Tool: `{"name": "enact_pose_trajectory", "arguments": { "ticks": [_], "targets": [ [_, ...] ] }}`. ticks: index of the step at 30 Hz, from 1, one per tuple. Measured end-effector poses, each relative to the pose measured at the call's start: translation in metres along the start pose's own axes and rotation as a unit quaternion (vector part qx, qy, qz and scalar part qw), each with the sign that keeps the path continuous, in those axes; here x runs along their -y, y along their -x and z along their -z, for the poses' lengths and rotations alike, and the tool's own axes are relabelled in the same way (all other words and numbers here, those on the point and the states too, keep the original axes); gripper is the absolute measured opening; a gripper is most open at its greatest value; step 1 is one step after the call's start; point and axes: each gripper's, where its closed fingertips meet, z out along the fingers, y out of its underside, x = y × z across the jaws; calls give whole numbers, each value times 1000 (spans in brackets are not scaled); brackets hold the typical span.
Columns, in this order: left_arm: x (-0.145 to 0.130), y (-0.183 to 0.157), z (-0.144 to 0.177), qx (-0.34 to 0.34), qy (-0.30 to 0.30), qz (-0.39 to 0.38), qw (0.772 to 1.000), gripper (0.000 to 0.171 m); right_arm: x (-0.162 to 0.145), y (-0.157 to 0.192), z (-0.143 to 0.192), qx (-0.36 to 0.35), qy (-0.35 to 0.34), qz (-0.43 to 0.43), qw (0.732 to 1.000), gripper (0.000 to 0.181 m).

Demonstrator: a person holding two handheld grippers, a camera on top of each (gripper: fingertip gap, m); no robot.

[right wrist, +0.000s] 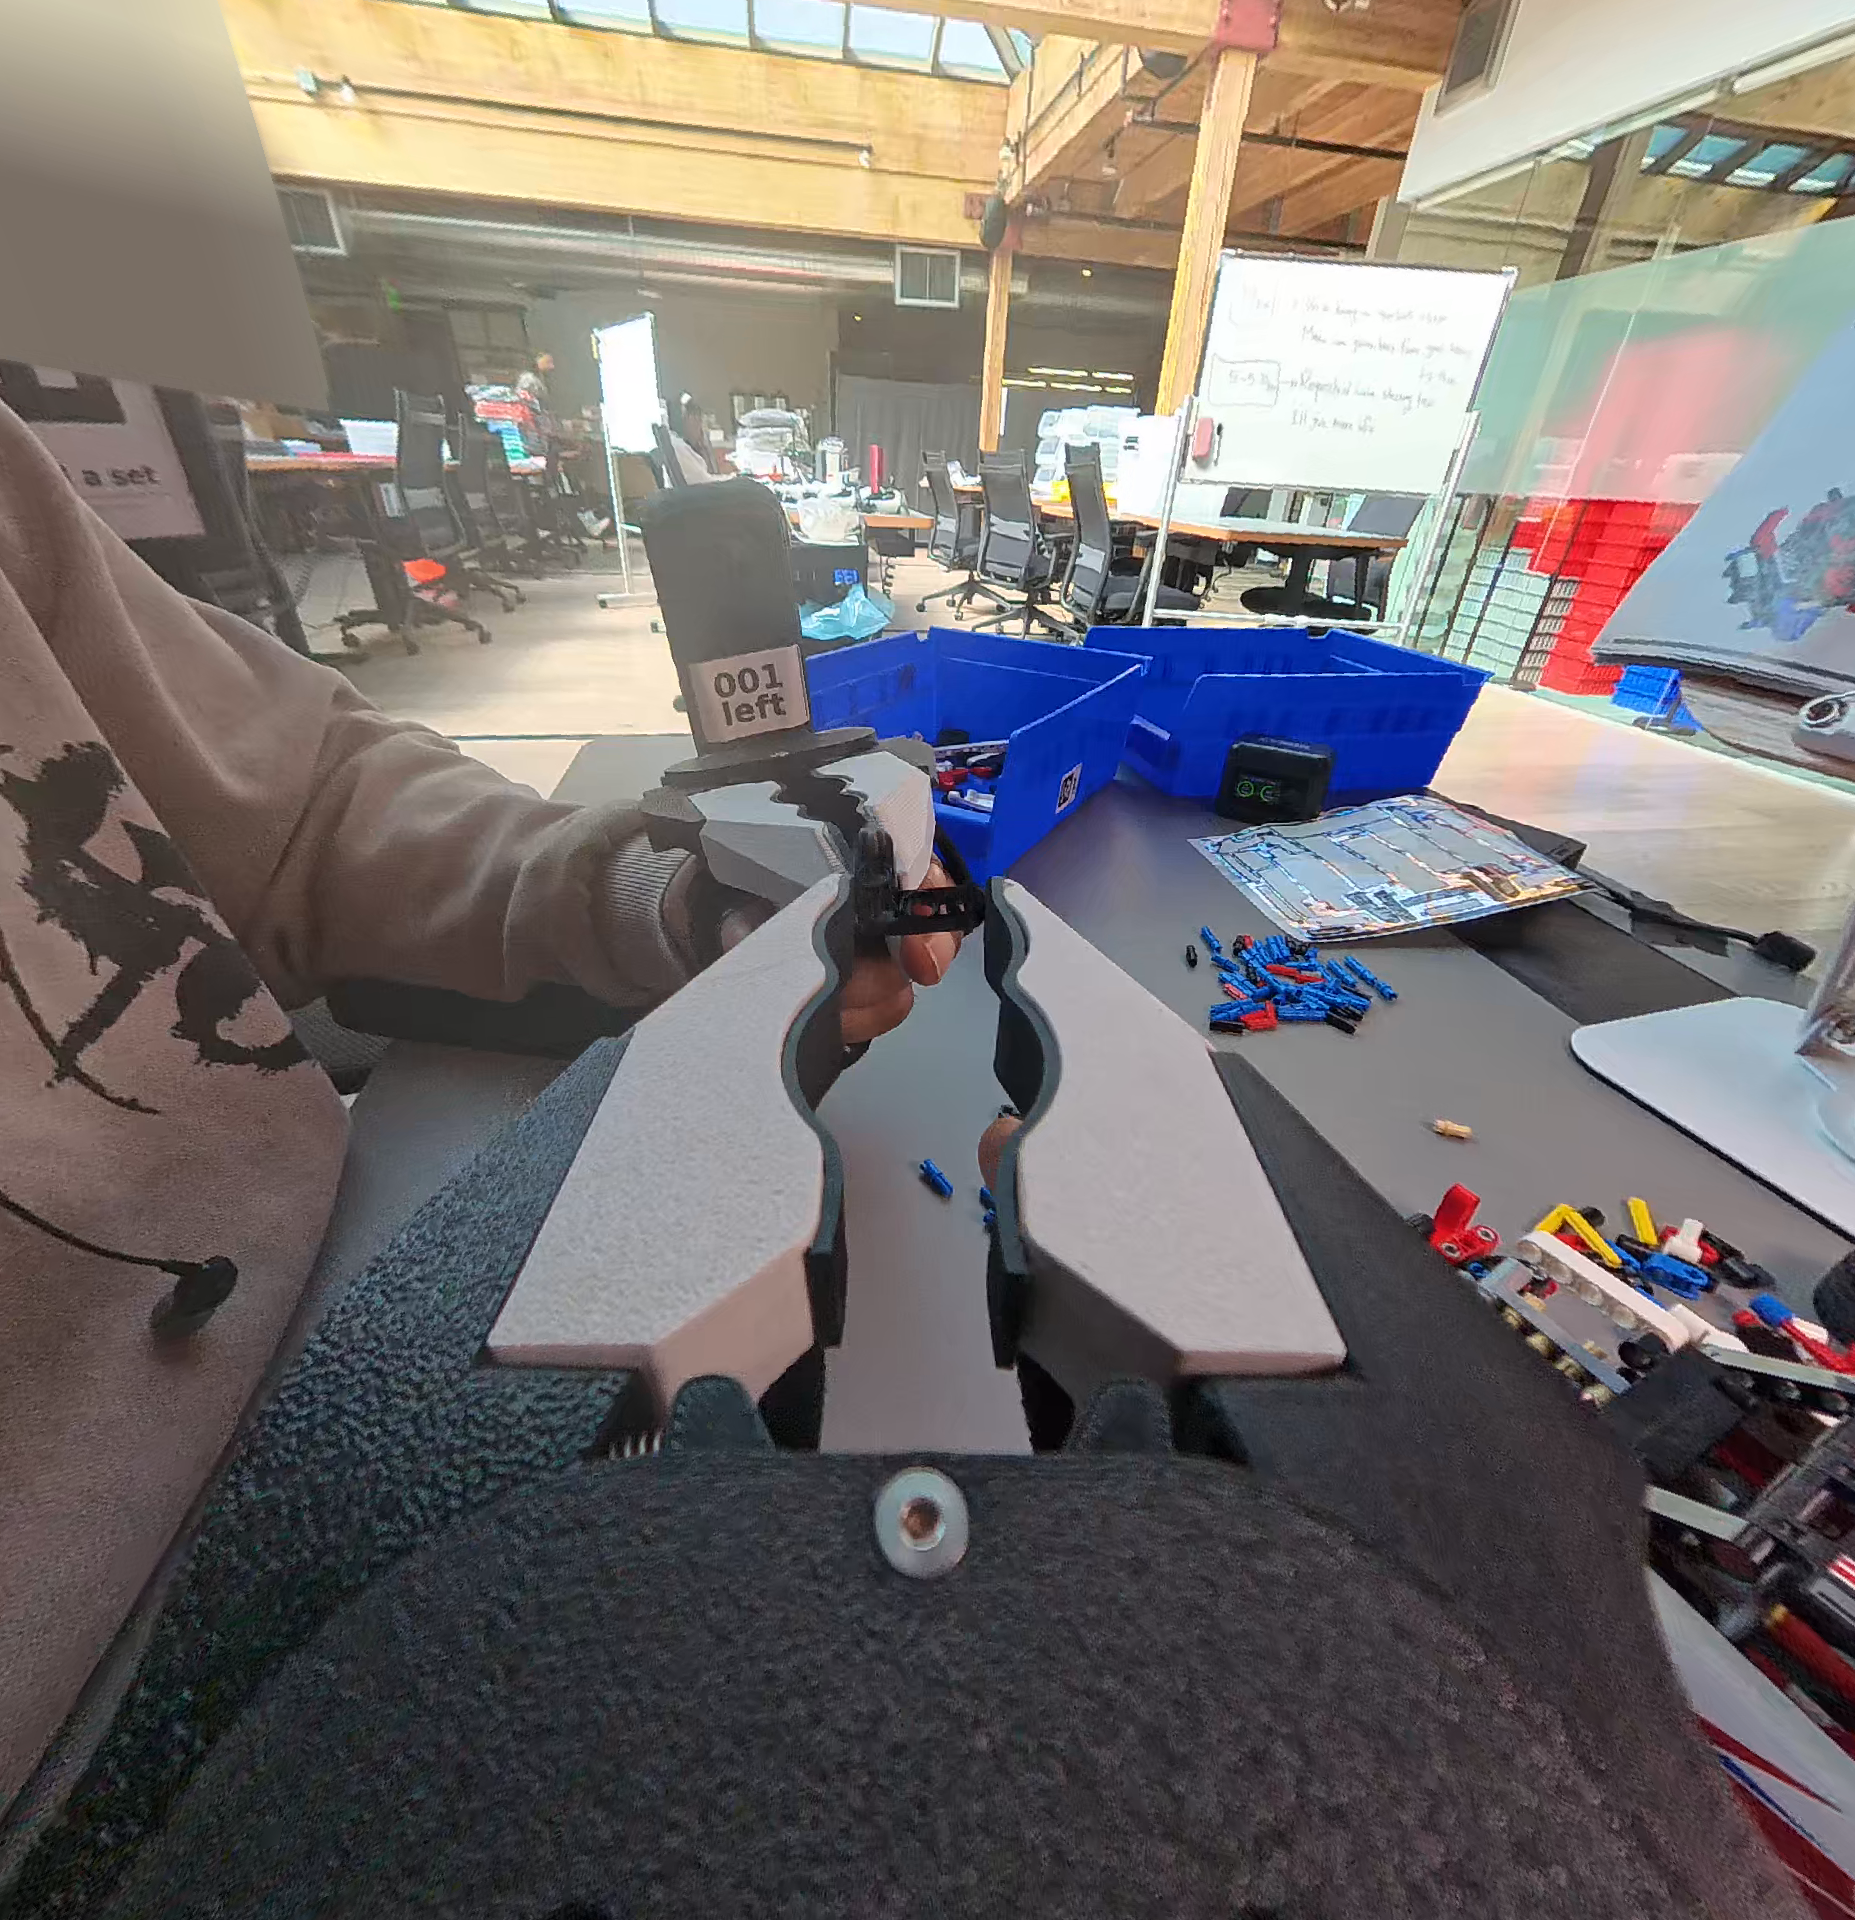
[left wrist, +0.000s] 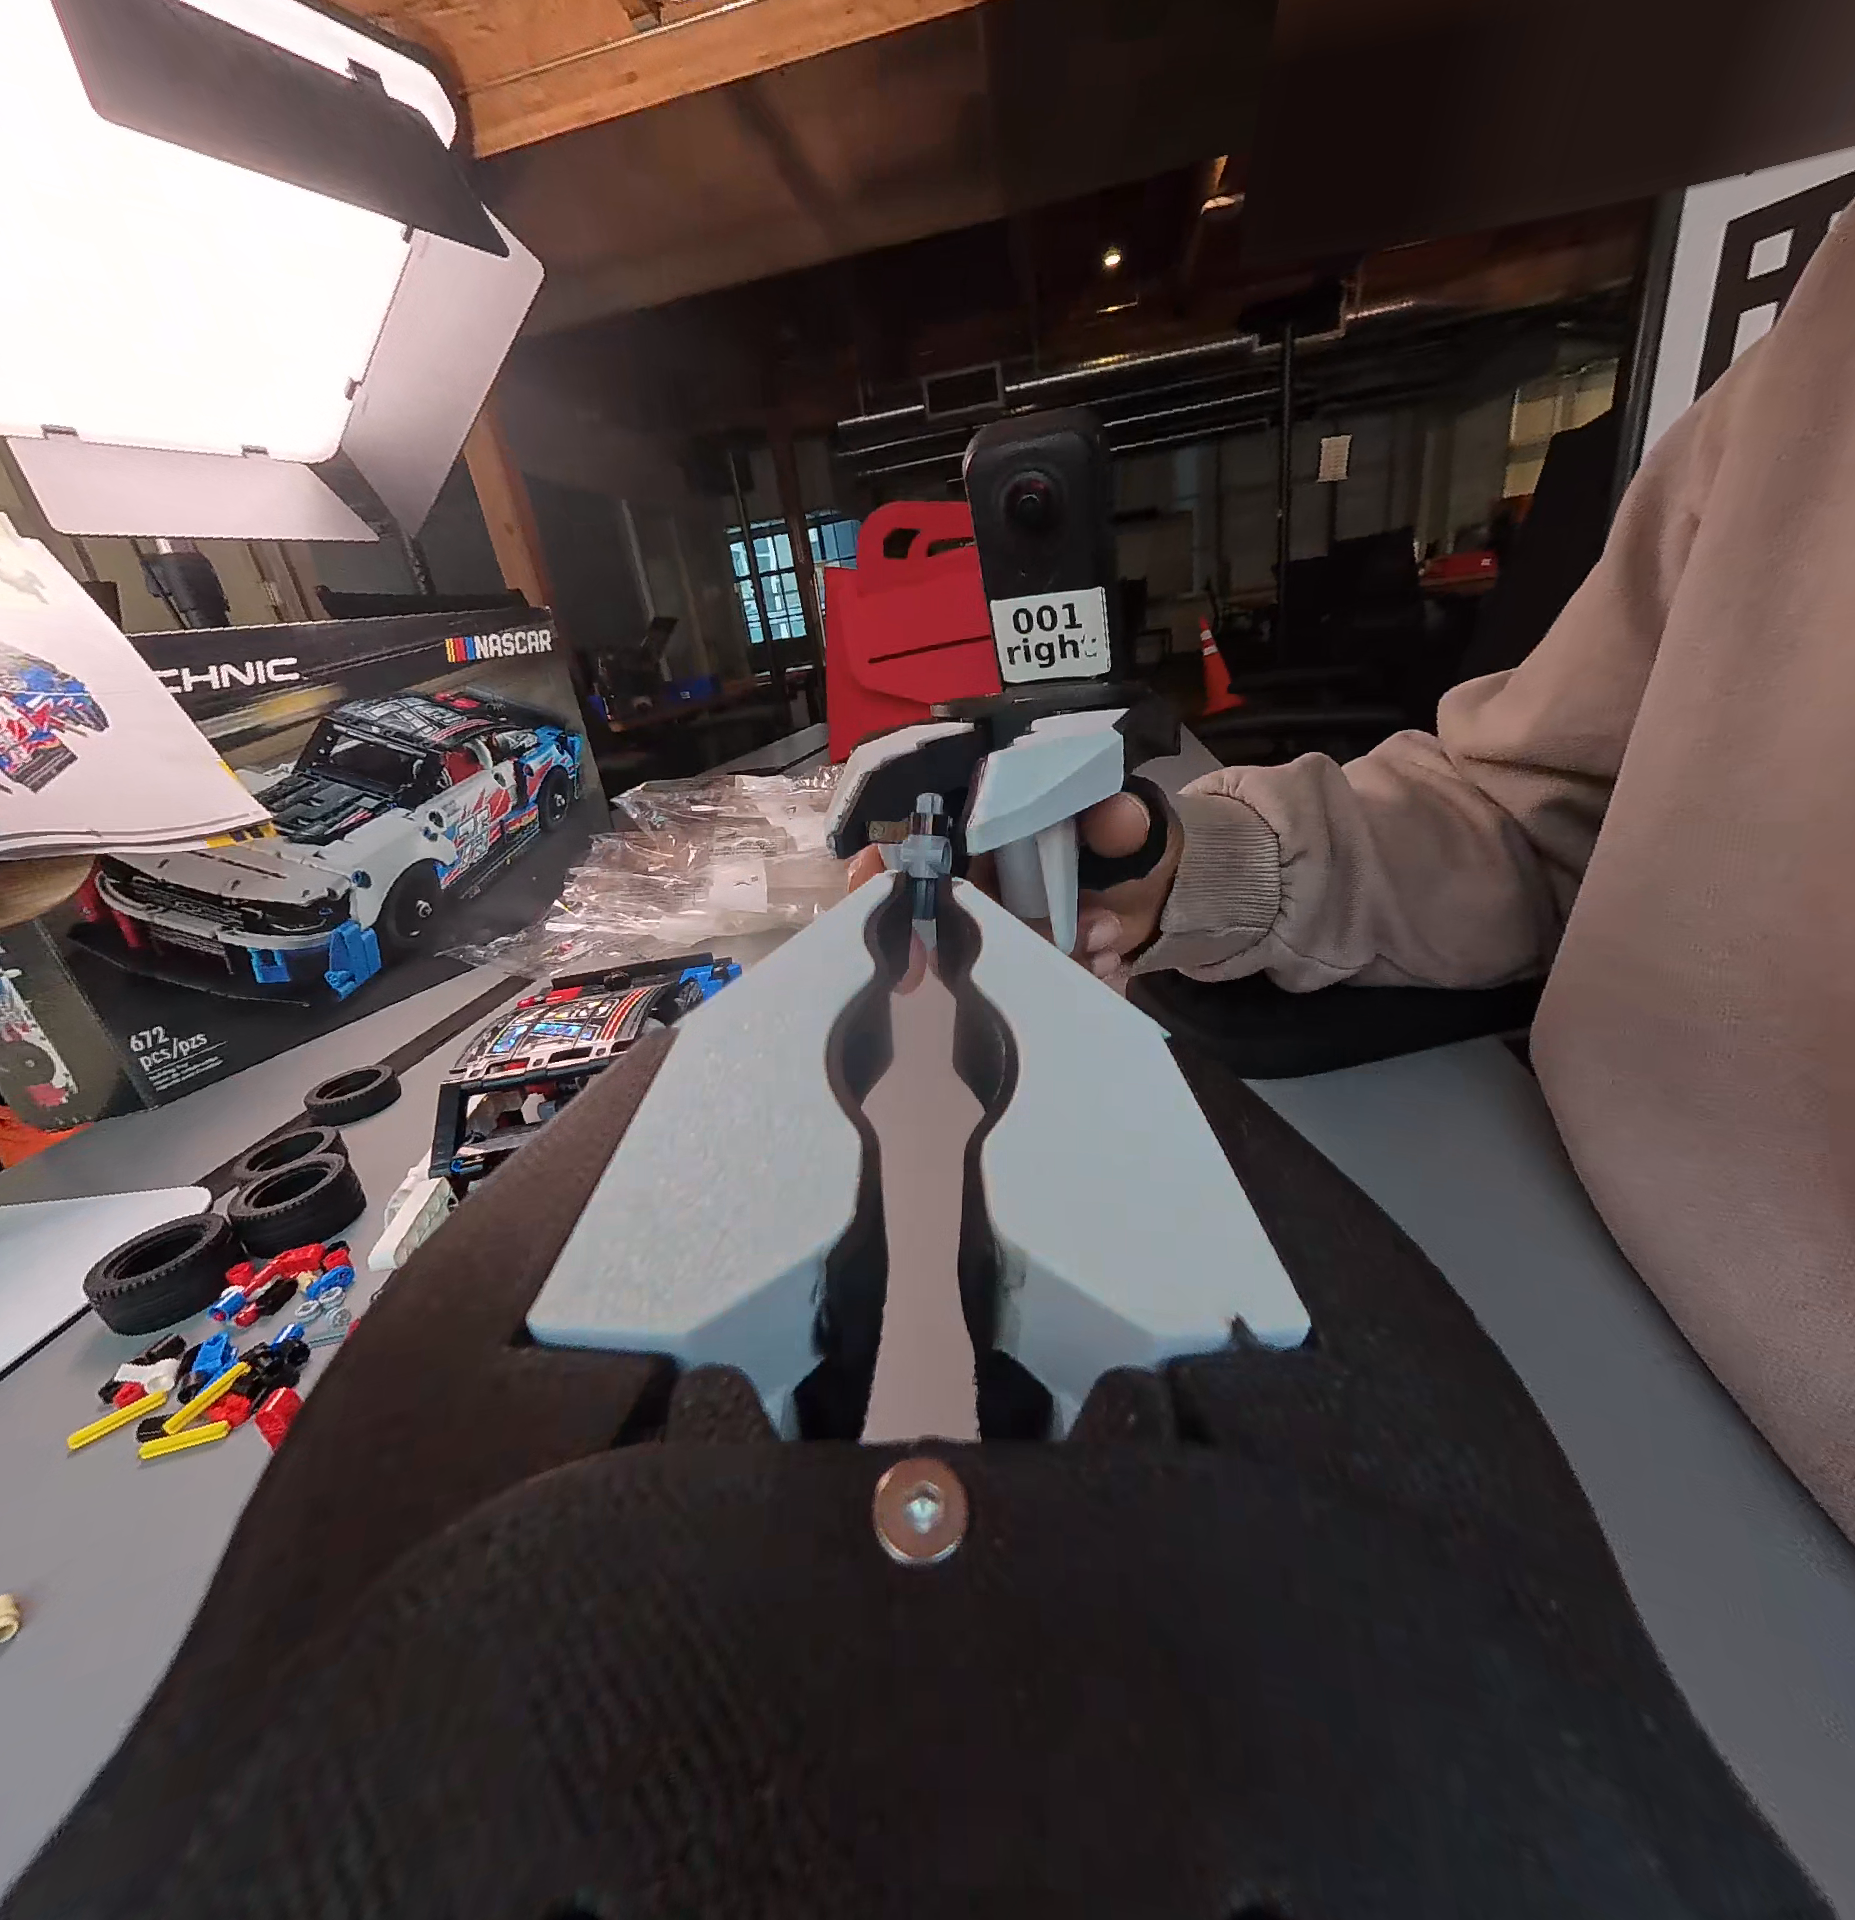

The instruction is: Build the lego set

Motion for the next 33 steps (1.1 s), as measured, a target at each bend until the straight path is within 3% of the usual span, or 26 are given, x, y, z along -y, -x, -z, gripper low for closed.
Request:
{"name": "enact_pose_trajectory", "arguments": {
  "ticks": [3, 11, 15, 22, 33],
  "targets": [
    [-5, -1, -1, 0, 14, 6, 1000, 3, -3, 0, 1, -1, 12, 10, 1000, 22],
    [-20, -3, 2, -20, 59, 30, 998, 25, -10, 0, 7, 8, 29, 52, 998, 22],
    [-30, -4, 0, -17, 88, 15, 996, 23, -11, 3, 6, 17, 17, 54, 998, 22],
    [-37, -10, -1, -26, 111, -4, 993, 2, -25, 7, 2, 37, 29, 45, 998, 22],
    [-35, -8, 0, -21, 110, -11, 994, 5, -25, 6, 3, 34, 25, 54, 998, 23]
  ]
}}
